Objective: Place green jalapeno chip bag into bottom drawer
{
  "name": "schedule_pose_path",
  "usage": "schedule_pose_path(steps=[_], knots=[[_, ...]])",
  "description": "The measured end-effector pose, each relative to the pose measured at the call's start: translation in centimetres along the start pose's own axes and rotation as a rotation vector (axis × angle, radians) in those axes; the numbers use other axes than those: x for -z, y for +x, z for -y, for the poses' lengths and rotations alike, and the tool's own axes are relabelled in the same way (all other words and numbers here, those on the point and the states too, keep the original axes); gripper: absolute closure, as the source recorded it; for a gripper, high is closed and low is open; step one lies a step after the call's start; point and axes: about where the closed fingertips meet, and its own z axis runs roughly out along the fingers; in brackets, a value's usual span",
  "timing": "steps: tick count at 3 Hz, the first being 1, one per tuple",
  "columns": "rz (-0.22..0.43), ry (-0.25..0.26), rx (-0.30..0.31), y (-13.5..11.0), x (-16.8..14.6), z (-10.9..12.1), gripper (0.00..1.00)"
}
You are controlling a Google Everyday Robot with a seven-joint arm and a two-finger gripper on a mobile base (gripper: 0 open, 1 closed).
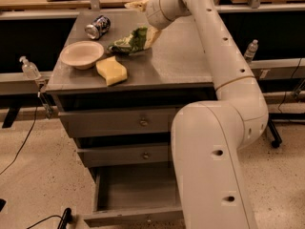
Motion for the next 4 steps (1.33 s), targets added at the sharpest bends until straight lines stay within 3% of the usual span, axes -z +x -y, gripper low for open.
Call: schedule_pose_path(steps=[2,3,4], knots=[[0.090,-0.163,-0.001,-5.4,-4.4,-1.7,0.59],[0.032,-0.246,-0.033,-5.4,-4.2,-3.0,0.90],[-0.067,-0.223,-0.037,-3.9,-1.2,-1.7,1.00]])
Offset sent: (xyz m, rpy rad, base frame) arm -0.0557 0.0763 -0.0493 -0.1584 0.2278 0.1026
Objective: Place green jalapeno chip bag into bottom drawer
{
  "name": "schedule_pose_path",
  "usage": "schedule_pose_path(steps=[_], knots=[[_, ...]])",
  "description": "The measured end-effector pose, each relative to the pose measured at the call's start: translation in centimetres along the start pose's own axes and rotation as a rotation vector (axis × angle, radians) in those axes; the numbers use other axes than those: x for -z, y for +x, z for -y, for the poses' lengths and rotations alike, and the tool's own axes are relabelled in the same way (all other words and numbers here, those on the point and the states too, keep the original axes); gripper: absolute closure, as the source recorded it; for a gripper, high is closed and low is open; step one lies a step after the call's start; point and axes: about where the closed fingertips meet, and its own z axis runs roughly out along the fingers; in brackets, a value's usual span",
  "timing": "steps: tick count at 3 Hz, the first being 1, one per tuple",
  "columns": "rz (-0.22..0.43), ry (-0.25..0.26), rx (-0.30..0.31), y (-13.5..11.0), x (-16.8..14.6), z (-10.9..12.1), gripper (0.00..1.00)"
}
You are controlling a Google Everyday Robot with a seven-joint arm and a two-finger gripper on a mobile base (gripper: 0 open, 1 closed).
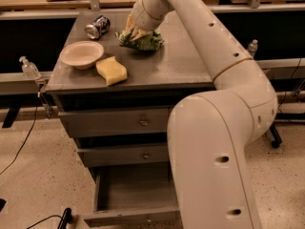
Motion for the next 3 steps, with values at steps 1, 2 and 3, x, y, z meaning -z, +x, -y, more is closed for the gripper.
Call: schedule_pose_path(steps=[1,2,3], knots=[[-0.190,0.041,-0.060,3.5,6.7,0.1,1.00],[-0.350,0.106,-0.155,5.2,15.5,-0.9,1.00],[-0.419,0.208,-0.250,3.3,24.3,-2.7,1.00]])
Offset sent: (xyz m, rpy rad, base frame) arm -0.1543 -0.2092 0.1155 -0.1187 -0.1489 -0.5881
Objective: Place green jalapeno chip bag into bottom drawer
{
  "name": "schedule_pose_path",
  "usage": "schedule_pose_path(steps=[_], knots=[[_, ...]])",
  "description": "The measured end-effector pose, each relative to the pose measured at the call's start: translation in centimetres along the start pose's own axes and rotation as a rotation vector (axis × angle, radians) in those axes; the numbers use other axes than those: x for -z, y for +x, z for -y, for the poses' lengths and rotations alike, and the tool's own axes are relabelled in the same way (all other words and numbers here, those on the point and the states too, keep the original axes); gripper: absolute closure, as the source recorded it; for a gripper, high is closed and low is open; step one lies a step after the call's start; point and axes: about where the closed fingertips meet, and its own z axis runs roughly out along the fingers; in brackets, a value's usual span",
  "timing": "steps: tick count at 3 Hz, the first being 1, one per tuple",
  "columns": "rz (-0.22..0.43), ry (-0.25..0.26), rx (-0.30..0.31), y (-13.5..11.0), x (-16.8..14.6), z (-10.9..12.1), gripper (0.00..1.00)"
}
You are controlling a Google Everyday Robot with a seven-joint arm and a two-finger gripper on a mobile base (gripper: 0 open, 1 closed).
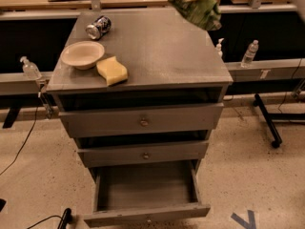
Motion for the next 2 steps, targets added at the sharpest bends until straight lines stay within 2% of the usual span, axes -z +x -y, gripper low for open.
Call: schedule_pose_path(steps=[1,2], knots=[[-0.009,0.087,-0.025,0.07,4.17,-0.30,1.00],[-0.010,0.077,-0.023,0.38,3.47,-0.81,1.00]])
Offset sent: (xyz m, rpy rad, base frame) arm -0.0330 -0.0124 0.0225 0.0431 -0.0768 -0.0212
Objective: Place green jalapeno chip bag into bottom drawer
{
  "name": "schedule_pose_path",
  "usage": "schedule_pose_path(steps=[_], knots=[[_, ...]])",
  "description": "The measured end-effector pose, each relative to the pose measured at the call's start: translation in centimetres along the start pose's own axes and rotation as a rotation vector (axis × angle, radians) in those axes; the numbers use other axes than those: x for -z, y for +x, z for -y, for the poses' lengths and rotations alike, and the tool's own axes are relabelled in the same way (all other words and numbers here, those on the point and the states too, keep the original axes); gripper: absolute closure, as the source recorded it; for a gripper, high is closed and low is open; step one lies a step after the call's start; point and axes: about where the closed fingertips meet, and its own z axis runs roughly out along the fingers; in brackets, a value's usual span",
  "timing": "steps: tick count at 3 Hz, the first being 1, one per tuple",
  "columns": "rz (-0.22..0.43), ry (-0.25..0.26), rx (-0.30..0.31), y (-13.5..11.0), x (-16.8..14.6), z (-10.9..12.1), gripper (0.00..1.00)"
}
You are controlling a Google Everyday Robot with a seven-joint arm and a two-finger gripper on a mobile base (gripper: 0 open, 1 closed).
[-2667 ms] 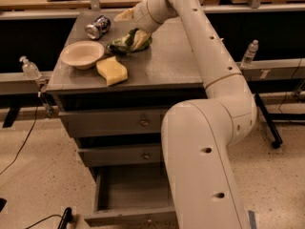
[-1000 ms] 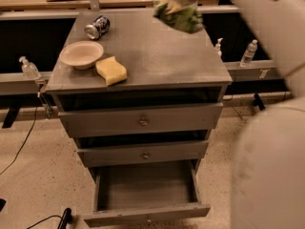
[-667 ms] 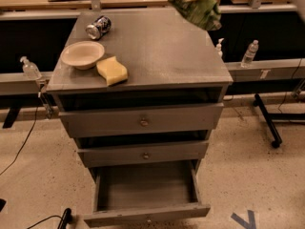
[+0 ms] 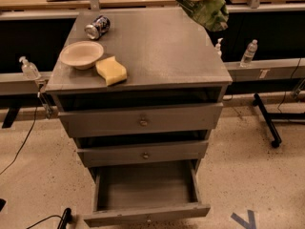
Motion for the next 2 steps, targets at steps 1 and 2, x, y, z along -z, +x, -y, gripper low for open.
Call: schedule_pose_path(steps=[1,2], knots=[[0.114,0.003,0.001,-3.6,-0.5,-2.4,1.00],[0.237,0.013,-0.012,-9.0,1.6,-5.3,1.00]])
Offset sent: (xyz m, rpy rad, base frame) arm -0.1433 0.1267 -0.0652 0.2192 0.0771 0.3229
